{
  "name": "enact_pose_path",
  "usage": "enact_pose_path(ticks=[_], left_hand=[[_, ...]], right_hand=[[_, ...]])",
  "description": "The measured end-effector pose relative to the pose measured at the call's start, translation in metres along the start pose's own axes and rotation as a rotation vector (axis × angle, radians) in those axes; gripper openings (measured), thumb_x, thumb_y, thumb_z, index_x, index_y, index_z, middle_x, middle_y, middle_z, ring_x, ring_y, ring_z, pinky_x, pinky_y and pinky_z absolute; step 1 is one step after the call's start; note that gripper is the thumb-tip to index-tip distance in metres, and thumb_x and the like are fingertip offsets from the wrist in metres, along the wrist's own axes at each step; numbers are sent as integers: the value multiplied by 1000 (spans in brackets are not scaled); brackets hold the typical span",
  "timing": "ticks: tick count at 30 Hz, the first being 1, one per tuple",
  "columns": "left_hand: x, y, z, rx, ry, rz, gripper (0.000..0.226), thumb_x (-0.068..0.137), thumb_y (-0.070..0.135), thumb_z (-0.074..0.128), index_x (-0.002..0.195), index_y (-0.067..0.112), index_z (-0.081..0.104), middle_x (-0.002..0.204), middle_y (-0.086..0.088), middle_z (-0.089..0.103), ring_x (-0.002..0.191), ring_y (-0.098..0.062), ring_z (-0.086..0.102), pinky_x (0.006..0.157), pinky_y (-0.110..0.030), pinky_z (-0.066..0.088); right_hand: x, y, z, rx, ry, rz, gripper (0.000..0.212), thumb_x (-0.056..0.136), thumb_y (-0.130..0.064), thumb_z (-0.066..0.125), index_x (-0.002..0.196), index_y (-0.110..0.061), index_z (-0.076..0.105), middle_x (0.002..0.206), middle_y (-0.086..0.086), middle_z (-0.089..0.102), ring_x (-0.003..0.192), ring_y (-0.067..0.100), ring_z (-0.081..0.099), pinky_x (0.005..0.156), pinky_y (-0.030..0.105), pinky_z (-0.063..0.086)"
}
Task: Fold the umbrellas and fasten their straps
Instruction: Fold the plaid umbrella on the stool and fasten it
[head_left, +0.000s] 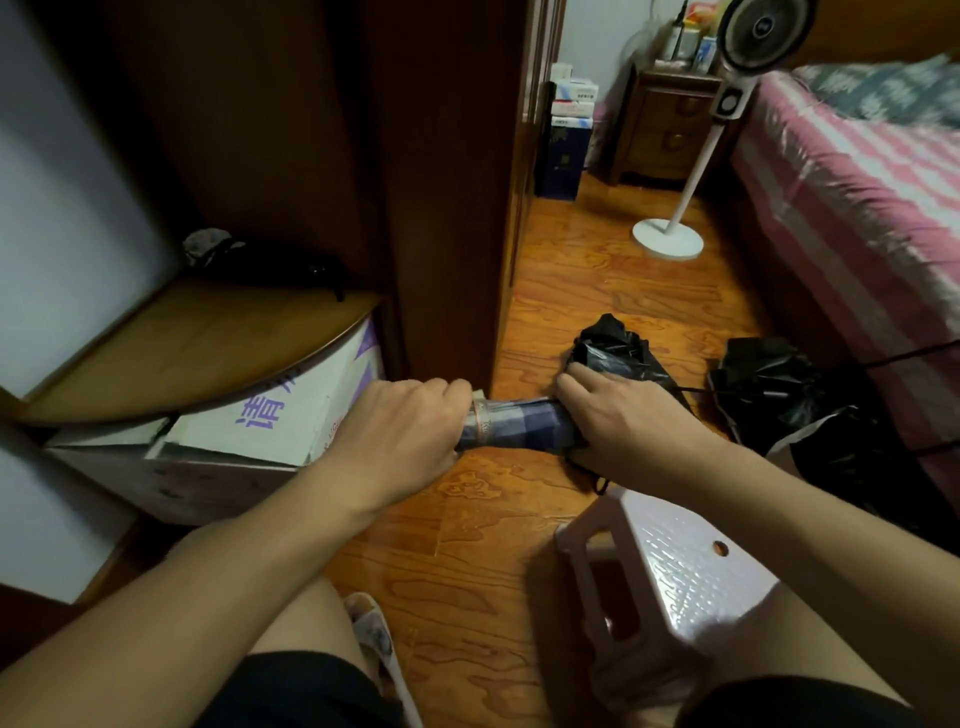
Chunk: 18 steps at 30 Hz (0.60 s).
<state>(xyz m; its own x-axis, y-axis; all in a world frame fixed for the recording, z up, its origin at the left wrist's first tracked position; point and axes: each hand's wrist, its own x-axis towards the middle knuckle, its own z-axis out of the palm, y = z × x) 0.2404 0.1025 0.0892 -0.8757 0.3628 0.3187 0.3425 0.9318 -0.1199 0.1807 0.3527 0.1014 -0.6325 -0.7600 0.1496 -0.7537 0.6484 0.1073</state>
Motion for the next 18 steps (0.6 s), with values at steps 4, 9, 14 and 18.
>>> enact_pose_path(ticks=[4,9,14,18], left_hand=[[-4,0,3,56,98,78,40,68,32,85,92,14,59,74,-6,62,58,-26,61,48,-30,40],[-22,-21,2,-30,-11,195,83,80,42,79,148,15,40,91,-3,65,69,-22,66,52,-36,53],[-39,-46,-15,-162,-102,385,93,94,44,54,162,34,-9,97,-4,60,73,-16,61,57,-36,57],[-45,-61,-13,-194,-121,395,91,96,41,56,162,32,-6,108,-2,60,81,-14,61,65,-32,57]], right_hand=[[9,-12,0,45,-157,16,112,80,-67,68,160,-30,-1,143,-1,49,115,21,57,91,37,54],[1,-8,11,-168,0,-192,61,99,-26,35,156,-11,21,94,4,61,65,23,59,51,41,51],[3,-12,3,-163,73,-447,71,103,-15,24,160,-27,-16,91,11,52,61,27,51,47,45,48],[11,-6,2,-161,137,-528,60,109,-12,21,164,-25,1,93,11,50,65,26,47,50,45,48]])
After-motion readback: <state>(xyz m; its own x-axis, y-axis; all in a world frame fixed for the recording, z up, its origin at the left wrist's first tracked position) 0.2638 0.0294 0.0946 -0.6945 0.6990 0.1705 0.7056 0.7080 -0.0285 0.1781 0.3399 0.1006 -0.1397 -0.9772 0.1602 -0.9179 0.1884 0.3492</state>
